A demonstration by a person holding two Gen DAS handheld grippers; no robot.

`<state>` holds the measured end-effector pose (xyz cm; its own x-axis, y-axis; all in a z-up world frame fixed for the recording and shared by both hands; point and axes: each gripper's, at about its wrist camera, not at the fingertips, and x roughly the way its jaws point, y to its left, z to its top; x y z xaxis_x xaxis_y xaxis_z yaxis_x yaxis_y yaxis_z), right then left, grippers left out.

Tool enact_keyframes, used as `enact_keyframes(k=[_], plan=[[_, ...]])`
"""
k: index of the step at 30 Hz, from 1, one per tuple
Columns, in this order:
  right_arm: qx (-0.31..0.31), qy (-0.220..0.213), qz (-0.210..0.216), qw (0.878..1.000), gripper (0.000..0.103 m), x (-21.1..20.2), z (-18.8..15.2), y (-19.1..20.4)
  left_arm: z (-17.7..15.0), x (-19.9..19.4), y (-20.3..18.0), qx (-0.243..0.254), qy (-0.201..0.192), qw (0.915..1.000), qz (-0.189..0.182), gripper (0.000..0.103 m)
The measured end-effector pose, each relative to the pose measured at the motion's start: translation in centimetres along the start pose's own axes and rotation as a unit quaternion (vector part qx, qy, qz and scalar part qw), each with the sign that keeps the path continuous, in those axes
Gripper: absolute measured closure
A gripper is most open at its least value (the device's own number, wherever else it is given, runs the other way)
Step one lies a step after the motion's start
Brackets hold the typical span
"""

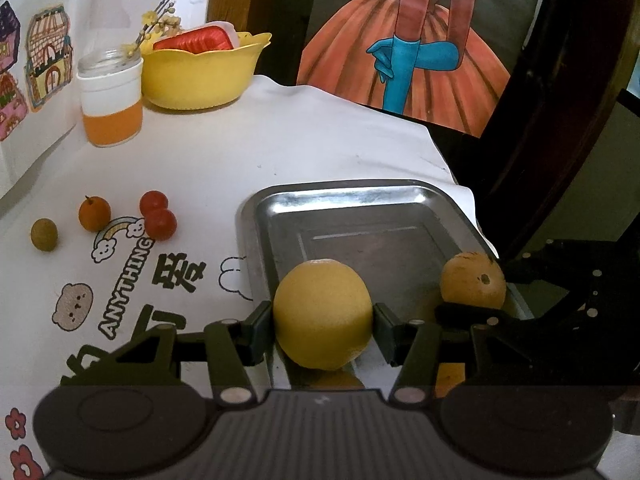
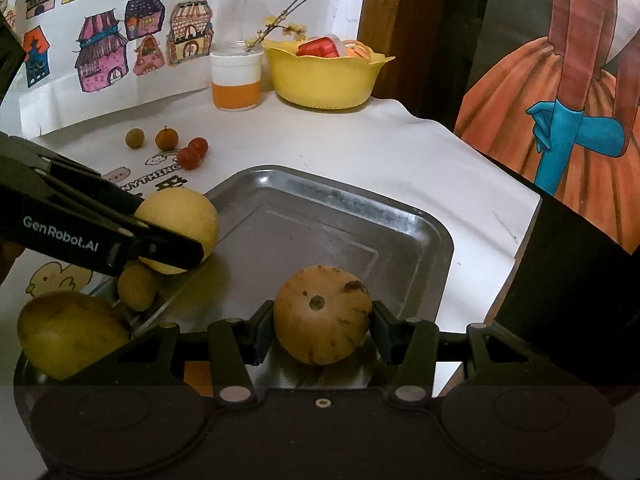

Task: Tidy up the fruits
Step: 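Carry the yellow fruit and the spotted melon over the metal tray with both tools, then open the left tool to drop the yellow fruit while the right tool releases the melon, then withdraw both tools from the tray and reach toward the remaining small fruits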

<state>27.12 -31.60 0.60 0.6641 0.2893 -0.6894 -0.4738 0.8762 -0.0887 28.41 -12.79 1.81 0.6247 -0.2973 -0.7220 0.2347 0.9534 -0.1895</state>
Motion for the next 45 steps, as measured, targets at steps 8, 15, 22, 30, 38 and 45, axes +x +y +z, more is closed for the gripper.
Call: enact_keyframes(k=[8,15,22,30,38,45], plan=[[0.005,-0.003,0.0,1.0,0.051,-0.2,-0.1,0.0,0.0,0.0,0.0,-0.008,0.001,1.0,0.003,0.043],[0.015,-0.008,0.001,1.0,0.044,-0.5,-0.3,-0.1,0.0,-0.4,0.2,-0.018,-0.002,0.9998,0.007,0.031],[0.03,-0.025,-0.007,0.999,0.026,-1.8,-0.3,-0.1,0.2,-1.5,0.1,-0.022,-0.02,0.9994,0.016,0.017],[0.041,-0.051,-0.02,0.998,0.008,-4.8,-0.9,0.3,-0.1,-3.2,-0.3,-0.02,-0.037,0.9989,0.022,0.003],[0.036,-0.066,-0.02,0.997,0.001,-8.3,-1.6,2.2,-1.0,-5.7,-0.2,-0.009,-0.054,0.998,0.031,0.001],[0.004,-0.073,-0.026,0.997,0.001,-11.0,-2.2,5.8,-2.4,-8.3,1.0,-0.007,-0.065,0.9972,0.036,0.001]])
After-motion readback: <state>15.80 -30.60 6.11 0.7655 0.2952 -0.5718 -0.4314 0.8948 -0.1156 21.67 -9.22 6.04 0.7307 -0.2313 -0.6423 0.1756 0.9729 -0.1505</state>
